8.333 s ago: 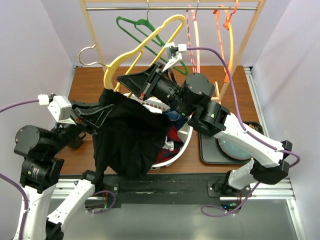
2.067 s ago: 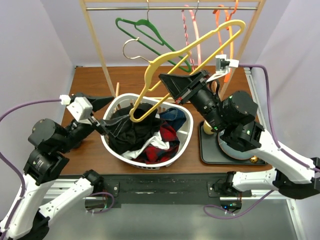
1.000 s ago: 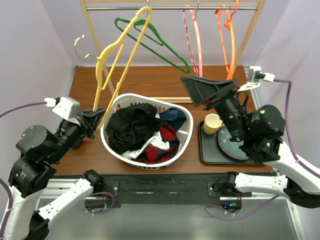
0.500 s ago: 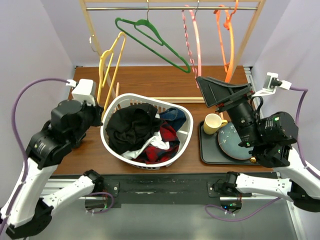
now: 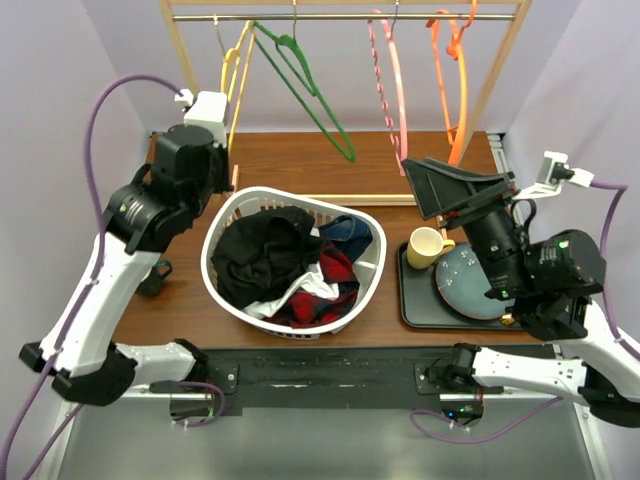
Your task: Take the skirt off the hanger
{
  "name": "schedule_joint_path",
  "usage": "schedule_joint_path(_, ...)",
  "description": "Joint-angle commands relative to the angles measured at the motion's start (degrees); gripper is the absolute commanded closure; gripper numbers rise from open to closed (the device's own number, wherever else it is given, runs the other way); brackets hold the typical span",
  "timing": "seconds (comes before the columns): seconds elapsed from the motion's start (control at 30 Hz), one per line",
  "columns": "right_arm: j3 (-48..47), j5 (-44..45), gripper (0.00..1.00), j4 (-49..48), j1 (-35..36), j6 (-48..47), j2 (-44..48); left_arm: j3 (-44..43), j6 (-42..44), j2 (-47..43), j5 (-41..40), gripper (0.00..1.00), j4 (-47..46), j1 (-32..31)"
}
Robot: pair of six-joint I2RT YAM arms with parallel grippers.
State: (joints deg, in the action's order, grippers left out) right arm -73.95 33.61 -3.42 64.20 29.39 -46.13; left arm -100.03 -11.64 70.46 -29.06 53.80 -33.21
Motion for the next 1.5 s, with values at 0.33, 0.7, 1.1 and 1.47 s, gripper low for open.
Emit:
schedule_joint_path(0.33, 2.67, 4.63, 0.01, -0.89, 0.04, -3.99, 5.08, -11.33, 4.96, 8.03, 7.78, 1.0, -8.18, 8.16)
schedule_joint_path(0.7, 2.68, 4.1, 0.01, -0.63, 0.04, -4.86, 4.91, -9.14, 5.66, 10.23, 11.74, 1.0, -10.73, 11.85)
schedule_joint_path(1.1, -0.49, 2.08, 0.01, 5.43, 0.04, -4.87, 2.36, -3.42, 1.8, 7.51, 14.2, 0.54, -10.38, 12.47)
schedule_joint_path(1.47, -5.92, 1.46, 0.01, 20.1, 0.04, -7.15, -1.42, 13.61, 2.15, -9.53, 21.05, 0.17, -24.32, 12.47)
